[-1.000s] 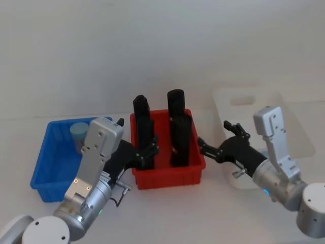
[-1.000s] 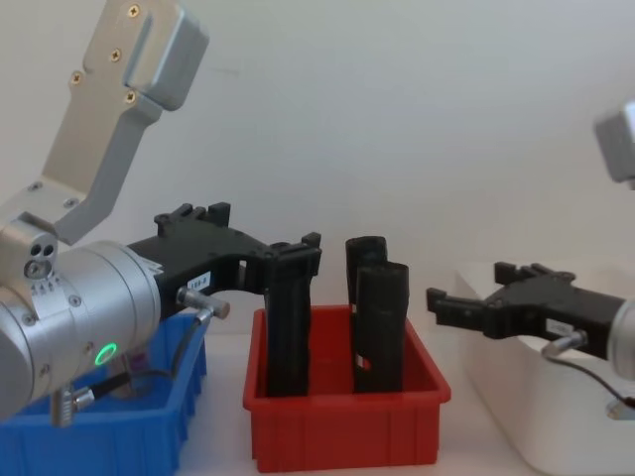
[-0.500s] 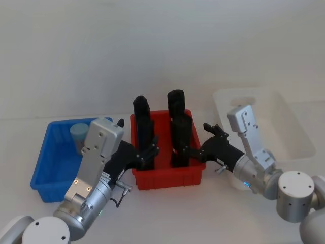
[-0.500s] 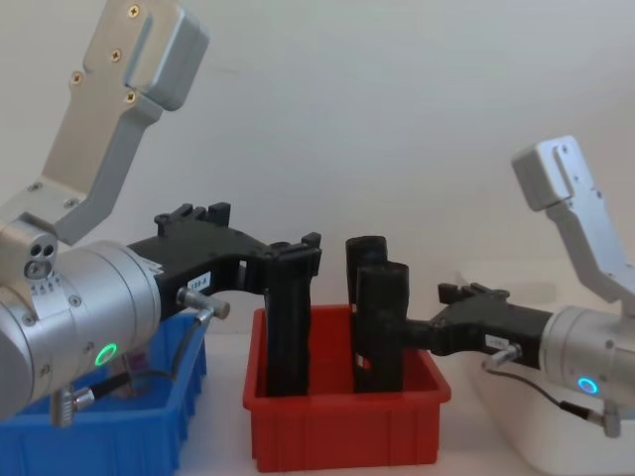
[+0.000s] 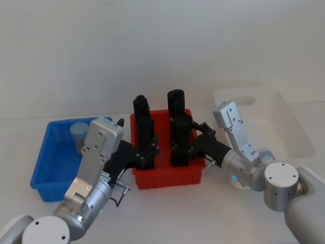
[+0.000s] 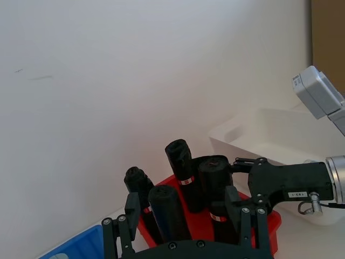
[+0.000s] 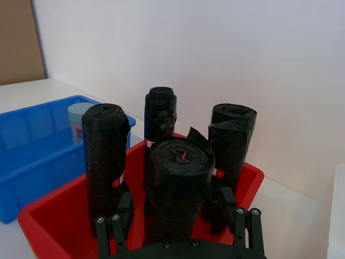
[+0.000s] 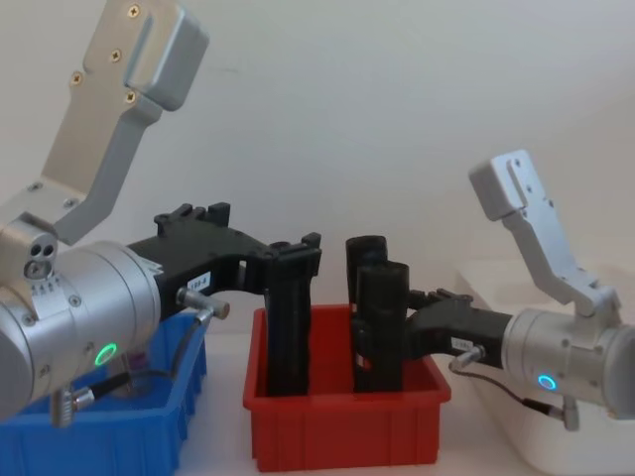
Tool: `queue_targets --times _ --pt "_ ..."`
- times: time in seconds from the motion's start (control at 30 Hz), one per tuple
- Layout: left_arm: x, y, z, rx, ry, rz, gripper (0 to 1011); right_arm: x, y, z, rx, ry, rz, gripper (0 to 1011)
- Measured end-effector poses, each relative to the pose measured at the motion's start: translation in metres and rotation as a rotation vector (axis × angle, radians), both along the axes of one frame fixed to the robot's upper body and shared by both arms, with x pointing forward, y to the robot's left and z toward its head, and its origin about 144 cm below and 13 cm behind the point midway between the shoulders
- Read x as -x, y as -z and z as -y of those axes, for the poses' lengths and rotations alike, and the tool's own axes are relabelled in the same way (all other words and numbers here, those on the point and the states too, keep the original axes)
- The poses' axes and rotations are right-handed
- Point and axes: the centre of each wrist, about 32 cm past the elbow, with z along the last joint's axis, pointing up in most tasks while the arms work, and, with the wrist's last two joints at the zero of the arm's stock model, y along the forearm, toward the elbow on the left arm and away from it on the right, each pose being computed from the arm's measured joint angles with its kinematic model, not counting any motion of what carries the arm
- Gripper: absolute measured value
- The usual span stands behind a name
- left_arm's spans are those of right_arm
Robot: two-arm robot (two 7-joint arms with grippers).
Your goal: Pick the cotton swabs from the blue box and place them into the white box.
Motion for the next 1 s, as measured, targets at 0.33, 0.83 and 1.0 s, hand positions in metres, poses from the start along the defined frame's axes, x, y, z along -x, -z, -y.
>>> queue_targets --times 0.33,0.83,1.0 --pt "0.000 0.000 0.000 0.000 0.000 0.000 1000 -0.012 0.001 -0.007 0.001 -0.025 0.001 870" --pt "0.000 0.000 0.000 0.000 0.000 0.000 1000 -0.019 0.002 -0.011 -0.010 -0.035 0.006 499" --pt "0.000 0.000 0.000 0.000 0.000 0.000 999 -0.020 0.001 -0.011 -0.021 -0.030 0.018 473"
